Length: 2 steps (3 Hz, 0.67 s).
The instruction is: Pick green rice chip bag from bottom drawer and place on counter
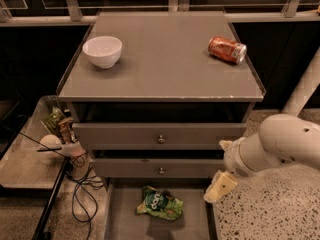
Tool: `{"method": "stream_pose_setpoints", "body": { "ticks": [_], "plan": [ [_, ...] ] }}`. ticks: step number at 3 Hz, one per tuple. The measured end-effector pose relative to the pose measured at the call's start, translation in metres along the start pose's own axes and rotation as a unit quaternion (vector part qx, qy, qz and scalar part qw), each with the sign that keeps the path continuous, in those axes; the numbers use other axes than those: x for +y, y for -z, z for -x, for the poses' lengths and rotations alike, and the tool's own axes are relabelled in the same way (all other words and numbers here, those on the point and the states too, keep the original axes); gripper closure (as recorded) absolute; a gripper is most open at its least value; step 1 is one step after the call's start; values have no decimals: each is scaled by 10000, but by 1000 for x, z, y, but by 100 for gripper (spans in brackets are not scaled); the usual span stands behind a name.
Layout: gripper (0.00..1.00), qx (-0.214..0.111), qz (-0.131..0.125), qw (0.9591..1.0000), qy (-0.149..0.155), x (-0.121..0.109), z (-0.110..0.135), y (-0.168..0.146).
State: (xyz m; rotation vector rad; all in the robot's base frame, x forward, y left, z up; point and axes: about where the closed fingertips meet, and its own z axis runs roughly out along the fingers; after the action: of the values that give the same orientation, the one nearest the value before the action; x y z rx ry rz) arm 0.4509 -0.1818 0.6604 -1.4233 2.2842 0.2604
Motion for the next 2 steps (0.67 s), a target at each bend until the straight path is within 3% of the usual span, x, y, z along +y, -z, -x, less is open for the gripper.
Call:
{"method": "stream_pose_setpoints", "body": {
  "ticks": [2],
  "plan": [
    [0,-296,-69,9995,64,-7,-36,-58]
  ]
}}
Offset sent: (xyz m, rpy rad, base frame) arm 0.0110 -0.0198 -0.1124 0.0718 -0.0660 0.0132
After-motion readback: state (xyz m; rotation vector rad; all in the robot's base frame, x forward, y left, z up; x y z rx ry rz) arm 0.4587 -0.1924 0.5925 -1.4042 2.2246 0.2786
